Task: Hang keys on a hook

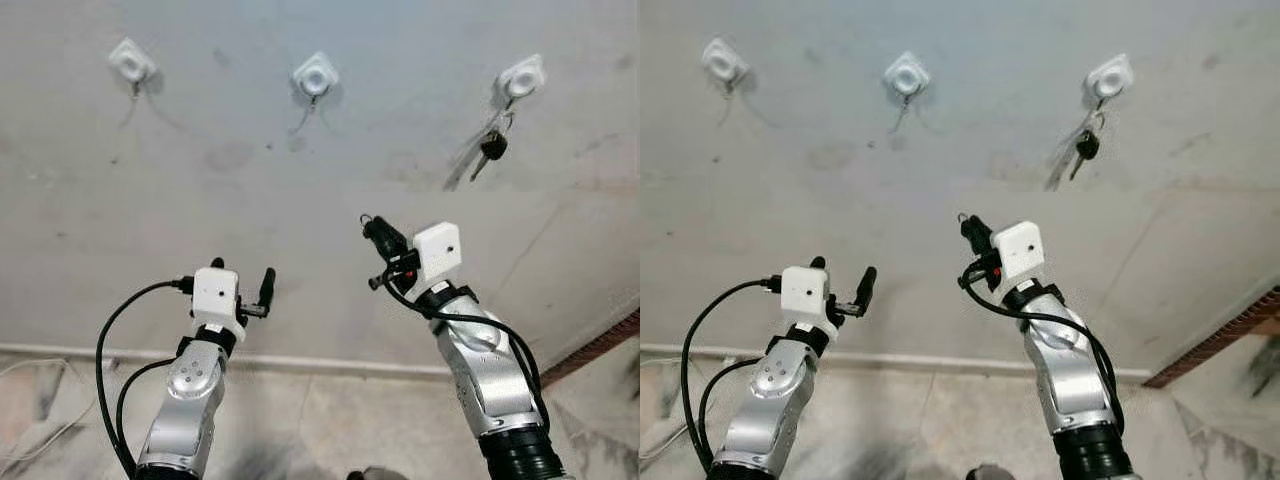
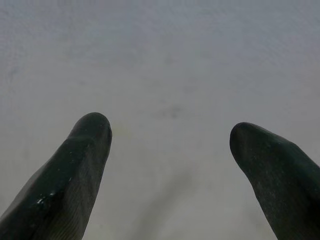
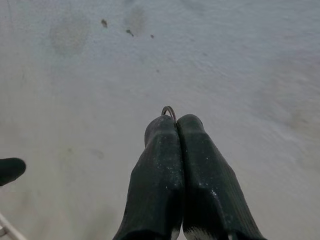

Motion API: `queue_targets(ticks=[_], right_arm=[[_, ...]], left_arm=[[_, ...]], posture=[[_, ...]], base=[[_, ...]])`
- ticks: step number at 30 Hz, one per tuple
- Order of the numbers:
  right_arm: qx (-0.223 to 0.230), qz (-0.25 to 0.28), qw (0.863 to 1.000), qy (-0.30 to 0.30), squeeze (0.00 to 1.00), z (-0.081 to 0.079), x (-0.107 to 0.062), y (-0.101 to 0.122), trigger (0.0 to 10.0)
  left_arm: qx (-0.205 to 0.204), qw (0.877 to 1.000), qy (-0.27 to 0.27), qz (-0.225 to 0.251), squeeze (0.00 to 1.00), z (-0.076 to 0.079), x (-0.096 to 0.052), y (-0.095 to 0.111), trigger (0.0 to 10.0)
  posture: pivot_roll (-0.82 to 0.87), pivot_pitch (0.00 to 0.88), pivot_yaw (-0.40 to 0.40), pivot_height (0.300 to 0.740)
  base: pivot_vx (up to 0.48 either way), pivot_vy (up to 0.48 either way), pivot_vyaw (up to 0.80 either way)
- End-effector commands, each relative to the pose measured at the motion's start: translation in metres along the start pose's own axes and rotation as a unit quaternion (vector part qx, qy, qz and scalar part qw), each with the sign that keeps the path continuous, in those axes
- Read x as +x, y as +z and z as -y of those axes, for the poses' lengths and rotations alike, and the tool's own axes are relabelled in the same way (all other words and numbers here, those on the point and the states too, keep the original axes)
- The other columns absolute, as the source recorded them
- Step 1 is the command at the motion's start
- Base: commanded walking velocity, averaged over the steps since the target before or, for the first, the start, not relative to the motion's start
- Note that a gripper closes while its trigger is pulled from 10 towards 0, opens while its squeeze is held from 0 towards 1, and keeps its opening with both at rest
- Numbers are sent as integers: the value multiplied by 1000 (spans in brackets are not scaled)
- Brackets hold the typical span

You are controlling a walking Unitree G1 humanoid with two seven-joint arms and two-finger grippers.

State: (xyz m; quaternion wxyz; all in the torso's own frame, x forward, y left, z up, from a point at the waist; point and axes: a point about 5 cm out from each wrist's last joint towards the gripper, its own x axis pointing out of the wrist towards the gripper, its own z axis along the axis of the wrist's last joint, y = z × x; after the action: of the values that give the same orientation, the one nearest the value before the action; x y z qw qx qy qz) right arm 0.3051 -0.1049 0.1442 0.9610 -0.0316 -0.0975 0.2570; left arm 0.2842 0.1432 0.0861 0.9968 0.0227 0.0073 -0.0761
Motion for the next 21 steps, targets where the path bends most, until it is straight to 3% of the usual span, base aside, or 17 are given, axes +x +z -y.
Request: queue_targets(ticks=[1,12,21], right_arm=[[-1,7,1000,8,0,-5,2,4,10000],[-11,33,999,29,0,-6,16,18,10000],[8,99,993,56,0,-11,54,55,10000]], left_arm=[[2,1000,10,-11,0,-6,-4,-5,10000],[9,999,19,-35,0,-8,-5,-15,10000],[12,998,-4,-54,0,-9,-21,-24,10000]], posture=[[-24,138,-4,740],[-19,141,-4,740],[27,176,9,740]], base=[[0,0,0],[0,0,0],[0,0,0]])
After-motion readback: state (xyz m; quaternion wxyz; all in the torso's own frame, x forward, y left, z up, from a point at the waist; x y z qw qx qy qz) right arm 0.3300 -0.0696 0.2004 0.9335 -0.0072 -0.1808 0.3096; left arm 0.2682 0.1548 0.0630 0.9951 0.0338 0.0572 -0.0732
